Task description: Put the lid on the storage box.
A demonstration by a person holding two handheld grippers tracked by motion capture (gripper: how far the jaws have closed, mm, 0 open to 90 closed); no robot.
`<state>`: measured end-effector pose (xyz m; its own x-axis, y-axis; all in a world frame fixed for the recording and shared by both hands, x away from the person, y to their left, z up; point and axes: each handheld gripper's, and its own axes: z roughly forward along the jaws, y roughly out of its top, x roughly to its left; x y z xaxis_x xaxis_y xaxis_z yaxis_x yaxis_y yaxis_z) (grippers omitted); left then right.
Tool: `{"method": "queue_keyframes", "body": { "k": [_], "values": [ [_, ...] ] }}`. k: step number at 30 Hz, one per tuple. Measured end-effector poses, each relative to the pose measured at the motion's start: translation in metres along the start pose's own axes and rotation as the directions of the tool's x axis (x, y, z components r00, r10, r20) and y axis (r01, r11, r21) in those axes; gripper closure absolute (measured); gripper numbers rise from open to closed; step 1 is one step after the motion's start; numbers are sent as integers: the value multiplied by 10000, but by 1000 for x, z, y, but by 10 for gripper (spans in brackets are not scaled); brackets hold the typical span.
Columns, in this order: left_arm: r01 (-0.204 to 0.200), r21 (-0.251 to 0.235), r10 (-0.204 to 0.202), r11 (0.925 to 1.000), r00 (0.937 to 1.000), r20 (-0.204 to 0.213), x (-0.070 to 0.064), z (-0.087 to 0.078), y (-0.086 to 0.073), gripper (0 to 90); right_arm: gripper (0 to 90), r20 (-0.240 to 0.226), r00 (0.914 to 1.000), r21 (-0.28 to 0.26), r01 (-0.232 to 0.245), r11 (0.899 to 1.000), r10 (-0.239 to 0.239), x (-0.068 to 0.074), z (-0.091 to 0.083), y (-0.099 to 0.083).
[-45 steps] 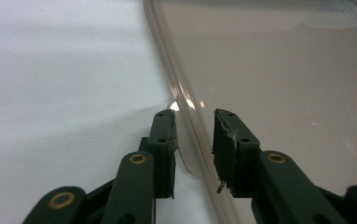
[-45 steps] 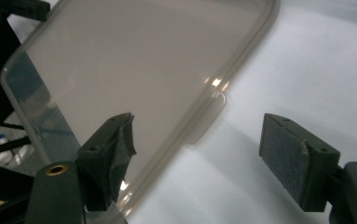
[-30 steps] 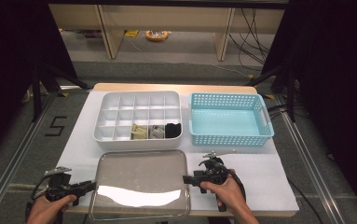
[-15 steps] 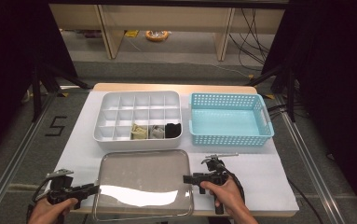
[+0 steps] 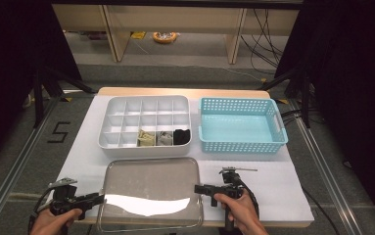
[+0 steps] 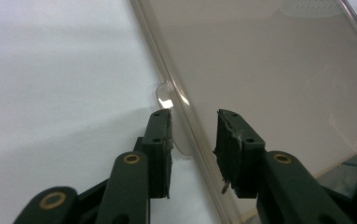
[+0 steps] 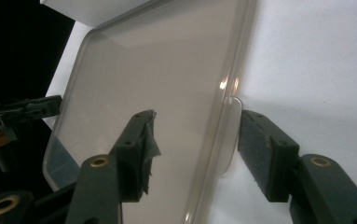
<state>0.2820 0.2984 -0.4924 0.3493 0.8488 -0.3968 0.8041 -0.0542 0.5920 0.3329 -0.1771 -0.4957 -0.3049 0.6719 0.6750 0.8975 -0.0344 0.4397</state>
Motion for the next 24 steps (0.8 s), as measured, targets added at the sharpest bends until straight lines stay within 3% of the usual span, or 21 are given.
{"method": "queue_keyframes", "body": {
  "k": [1,2,5,7,8,9,10,12,14,15,18,19,20,21,22,24],
  "values": [
    [-8,11,8,10000,10000,-1,0,0,0,642,484,37,9999,-113,-136,9998,137,-1,0,-1],
    [332,-313,-331,9990,9994,41,-3,2,-1,638,483,-67,9994,-87,-332,9994,331,-1,0,-1],
    [33,-50,-33,10000,10000,23,0,0,-1,634,507,-263,9984,-204,-504,9985,499,-4,-1,-2],
    [60,-94,-60,9999,10000,36,-1,0,-1,629,513,-156,9987,-289,-499,9983,495,-5,0,-1],
    [347,-341,-344,9988,9994,96,-3,2,-1,623,528,-126,9990,-314,-436,9986,432,-5,0,-2],
    [354,-356,-350,9987,9993,101,-3,2,-1,619,532,-127,9997,-387,-206,9990,201,-8,1,-2],
    [364,-358,-360,9987,9993,107,-3,2,-1,615,534,-185,9981,-317,-602,9977,596,-6,0,-2],
    [371,-421,-368,9984,9993,89,-3,3,-2,612,553,-349,9972,-325,-677,9972,666,-7,-1,-3],
    [352,-426,-348,9985,9994,91,-3,2,-2,612,549,-148,9977,-400,-668,9970,663,-6,0,-3],
    [357,-443,-353,9984,9993,90,-4,3,-2,611,550,-171,9959,-304,-894,9955,889,-4,-1,-3],
    [354,-467,-352,9983,9994,67,-4,3,-2,603,550,-58,9989,-399,-473,9981,471,-5,0,-2],
    [-8,-182,8,9998,10000,21,-2,1,-2,603,550,32,9993,-389,-359,9986,361,-3,1,-2],
    [223,-401,-221,9989,9997,46,-4,2,-2,602,550,112,9994,-333,-320,9989,324,-2,0,-2],
    [187,-356,-186,9992,9998,43,-3,2,-2,600,550,166,9981,-321,-596,9977,601,2,0,-2],
    [133,-301,-131,9995,9999,69,-3,1,-2,595,548,194,9990,-264,-405,9988,410,3,-1,-1],
    [305,-458,-301,9985,9995,90,-4,3,-3,592,548,61,9984,-318,-568,9979,570,4,-2,-1]
  ]
}}
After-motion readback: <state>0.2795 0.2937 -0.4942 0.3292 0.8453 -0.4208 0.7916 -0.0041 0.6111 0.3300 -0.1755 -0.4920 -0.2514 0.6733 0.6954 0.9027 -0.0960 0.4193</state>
